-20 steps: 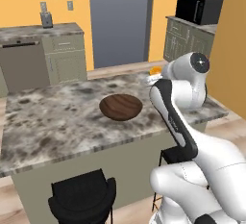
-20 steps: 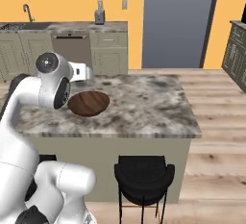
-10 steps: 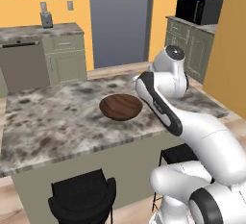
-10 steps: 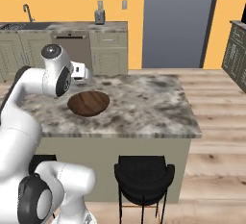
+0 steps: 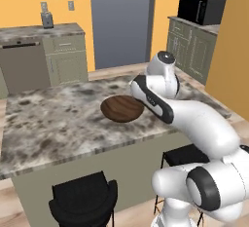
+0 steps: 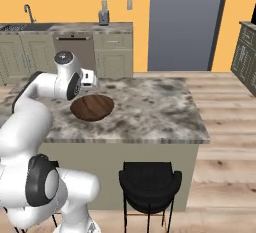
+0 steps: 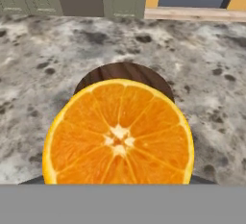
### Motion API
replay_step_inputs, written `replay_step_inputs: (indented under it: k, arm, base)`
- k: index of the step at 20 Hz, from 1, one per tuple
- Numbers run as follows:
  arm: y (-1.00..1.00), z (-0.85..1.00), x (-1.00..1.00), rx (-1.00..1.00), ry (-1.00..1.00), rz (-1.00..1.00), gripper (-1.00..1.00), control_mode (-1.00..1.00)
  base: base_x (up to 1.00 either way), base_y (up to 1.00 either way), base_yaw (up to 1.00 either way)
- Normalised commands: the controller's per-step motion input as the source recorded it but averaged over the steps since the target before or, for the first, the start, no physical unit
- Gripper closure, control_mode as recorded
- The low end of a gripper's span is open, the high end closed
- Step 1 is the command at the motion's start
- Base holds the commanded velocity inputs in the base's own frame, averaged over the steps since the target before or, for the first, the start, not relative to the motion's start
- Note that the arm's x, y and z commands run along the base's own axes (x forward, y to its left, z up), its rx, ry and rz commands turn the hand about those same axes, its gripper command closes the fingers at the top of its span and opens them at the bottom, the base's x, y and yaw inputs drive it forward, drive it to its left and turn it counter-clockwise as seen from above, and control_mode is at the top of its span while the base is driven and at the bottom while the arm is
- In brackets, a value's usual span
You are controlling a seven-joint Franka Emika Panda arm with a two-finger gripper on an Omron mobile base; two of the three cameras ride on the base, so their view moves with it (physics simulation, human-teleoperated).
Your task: Retrieve the orange and banana from the fridge and place them into the bowl on the dining table.
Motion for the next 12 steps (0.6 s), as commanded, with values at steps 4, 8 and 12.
replay_step_inputs:
  k: [4, 8, 12]
  arm:
    - [0.0, -0.58, 0.44, 0.0, 0.05, 0.0, 1.0, -1.0]
    - [0.03, -0.52, 0.37, 0.0, 0.05, 0.0, 1.0, -1.0]
    - [0.11, -0.45, 0.25, 0.0, 0.05, 0.0, 1.0, -1.0]
  base:
    - [0.0, 0.0, 0.0]
    - [0.0, 0.0, 0.0]
    - [0.0, 0.0, 0.0]
